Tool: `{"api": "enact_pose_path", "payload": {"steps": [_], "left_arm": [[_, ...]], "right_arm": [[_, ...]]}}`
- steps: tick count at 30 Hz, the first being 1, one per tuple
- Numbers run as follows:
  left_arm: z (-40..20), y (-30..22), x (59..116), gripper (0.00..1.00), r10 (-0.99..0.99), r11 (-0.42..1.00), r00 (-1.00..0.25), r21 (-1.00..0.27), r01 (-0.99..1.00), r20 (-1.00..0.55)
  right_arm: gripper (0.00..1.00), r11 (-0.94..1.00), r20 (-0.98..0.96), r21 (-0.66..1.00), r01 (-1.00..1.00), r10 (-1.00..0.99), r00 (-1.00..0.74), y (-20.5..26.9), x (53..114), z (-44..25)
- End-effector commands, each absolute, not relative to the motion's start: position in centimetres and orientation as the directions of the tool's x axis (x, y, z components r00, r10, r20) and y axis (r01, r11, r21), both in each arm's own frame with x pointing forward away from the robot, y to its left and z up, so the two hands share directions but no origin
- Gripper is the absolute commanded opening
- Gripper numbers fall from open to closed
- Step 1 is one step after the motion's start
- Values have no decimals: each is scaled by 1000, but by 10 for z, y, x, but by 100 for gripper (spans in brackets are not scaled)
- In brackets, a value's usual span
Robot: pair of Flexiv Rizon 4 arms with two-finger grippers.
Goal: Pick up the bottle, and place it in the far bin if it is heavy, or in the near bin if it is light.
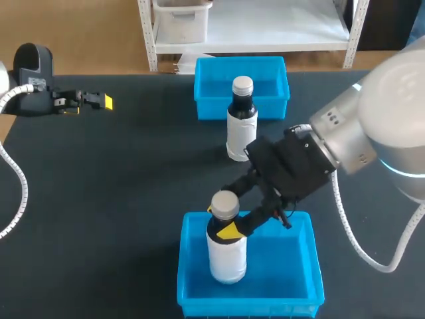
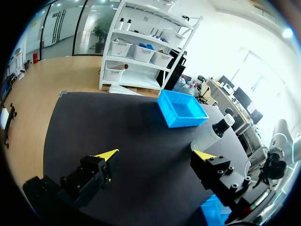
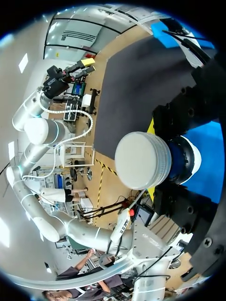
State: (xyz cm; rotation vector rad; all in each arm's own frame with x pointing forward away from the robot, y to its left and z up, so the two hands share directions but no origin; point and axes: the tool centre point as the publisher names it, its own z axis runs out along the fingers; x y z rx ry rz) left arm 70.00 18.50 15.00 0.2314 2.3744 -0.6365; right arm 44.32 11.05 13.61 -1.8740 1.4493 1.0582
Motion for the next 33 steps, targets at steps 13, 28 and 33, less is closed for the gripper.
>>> {"api": "enact_pose_path", "payload": {"steps": [13, 28, 33], "left_arm": [[150, 185, 700, 100, 0, 866, -767, -383, 321, -642], [150, 185, 700, 100, 0, 866, -767, -383, 321, -642], [150, 185, 700, 100, 0, 866, -767, -383, 321, -642]], "right_arm": [[13, -303, -842, 57, -951, -526, 117, 114, 445, 124], [100, -260, -818, 89, -961, -570, 79, 84, 458, 132], [100, -175, -810, 87, -981, -585, 32, 48, 474, 142]]}}
